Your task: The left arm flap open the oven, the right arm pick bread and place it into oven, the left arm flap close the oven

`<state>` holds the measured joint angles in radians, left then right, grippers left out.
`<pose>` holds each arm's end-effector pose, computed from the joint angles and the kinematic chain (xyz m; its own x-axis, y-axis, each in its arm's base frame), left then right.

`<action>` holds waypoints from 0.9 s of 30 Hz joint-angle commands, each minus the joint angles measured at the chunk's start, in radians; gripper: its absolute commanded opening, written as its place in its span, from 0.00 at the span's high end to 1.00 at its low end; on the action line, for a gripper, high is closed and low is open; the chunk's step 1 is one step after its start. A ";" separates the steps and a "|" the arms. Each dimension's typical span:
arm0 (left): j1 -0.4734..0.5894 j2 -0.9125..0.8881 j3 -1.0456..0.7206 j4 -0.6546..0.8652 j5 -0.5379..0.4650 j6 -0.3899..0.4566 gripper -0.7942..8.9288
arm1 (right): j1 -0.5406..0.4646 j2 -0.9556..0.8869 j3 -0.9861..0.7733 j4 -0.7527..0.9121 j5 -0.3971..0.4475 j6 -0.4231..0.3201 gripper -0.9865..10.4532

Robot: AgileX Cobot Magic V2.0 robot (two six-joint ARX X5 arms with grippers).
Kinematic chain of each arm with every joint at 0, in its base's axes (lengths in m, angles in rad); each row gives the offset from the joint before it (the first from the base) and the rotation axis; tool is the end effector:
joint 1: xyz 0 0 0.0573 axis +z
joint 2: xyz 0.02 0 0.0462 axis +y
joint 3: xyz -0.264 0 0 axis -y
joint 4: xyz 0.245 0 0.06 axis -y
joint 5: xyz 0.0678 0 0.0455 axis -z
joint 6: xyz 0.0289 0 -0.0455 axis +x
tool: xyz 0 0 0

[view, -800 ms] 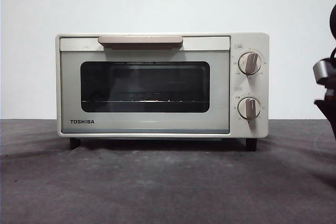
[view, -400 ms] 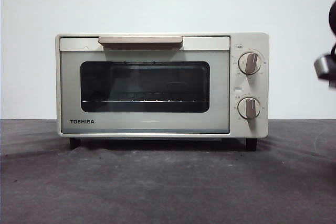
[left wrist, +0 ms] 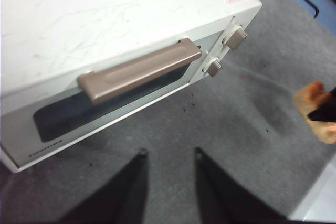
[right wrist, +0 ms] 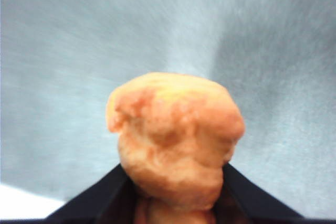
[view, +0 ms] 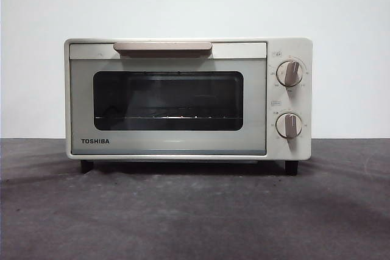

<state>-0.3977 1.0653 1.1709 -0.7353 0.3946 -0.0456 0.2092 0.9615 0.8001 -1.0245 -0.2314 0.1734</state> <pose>0.1855 -0.0900 0.3643 0.5390 -0.6434 -0.5436 0.6186 0.7404 -0.2630 0.1516 0.0390 0.2509 0.3099 0.3002 -0.9021 -0.1257 0.9534 0.2742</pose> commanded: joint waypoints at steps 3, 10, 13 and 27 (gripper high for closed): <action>-0.034 0.160 0.120 -0.006 -0.005 0.033 0.90 | 0.005 -0.159 0.015 0.008 -0.075 0.021 0.77; -0.070 0.354 0.248 -0.003 -0.061 0.079 0.90 | 0.005 -0.369 0.015 0.071 -0.157 0.065 0.77; -0.076 0.410 0.272 0.013 -0.062 0.103 0.90 | 0.005 -0.437 0.015 0.090 -0.185 0.086 0.77; -0.080 0.520 0.281 0.077 -0.062 0.109 0.90 | 0.005 -0.579 0.015 0.096 -0.199 0.119 0.77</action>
<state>-0.4702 1.5597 1.4300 -0.6548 0.3363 0.0467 0.2096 0.3840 0.8001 -0.9394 -0.4248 0.2768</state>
